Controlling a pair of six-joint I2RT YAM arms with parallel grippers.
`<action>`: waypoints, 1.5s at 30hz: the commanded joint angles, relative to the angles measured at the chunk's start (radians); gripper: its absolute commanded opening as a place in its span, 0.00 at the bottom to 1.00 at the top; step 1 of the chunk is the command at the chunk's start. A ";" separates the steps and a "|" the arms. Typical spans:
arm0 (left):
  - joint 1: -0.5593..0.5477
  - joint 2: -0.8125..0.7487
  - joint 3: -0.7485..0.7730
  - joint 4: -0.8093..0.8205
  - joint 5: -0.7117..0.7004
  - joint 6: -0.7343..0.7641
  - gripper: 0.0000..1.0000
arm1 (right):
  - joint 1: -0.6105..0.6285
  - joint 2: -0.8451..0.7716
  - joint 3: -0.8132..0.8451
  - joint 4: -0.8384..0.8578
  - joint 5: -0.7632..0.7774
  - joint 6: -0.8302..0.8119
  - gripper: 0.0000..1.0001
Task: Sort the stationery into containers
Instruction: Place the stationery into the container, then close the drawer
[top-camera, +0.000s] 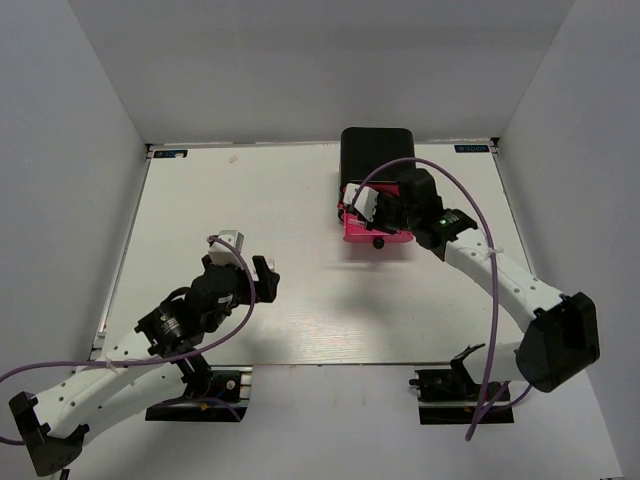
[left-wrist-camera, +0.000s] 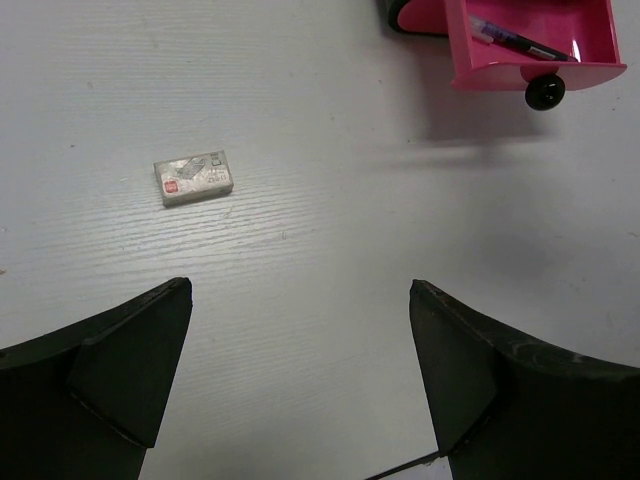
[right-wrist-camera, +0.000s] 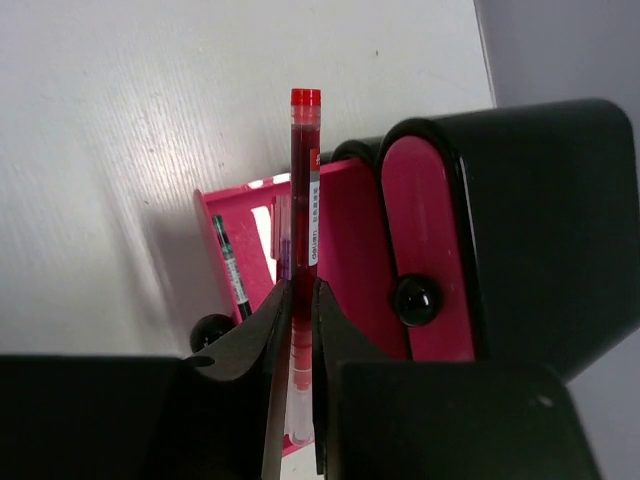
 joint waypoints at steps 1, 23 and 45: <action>0.002 -0.004 0.018 0.005 0.011 0.011 0.99 | -0.029 0.017 -0.029 0.113 0.026 -0.061 0.04; 0.002 0.025 0.018 0.007 0.040 0.001 0.99 | -0.138 -0.044 -0.066 0.126 -0.170 0.065 0.06; 0.002 0.025 0.018 0.035 0.068 0.011 0.99 | -0.137 0.102 -0.188 -0.143 -0.099 -0.116 0.00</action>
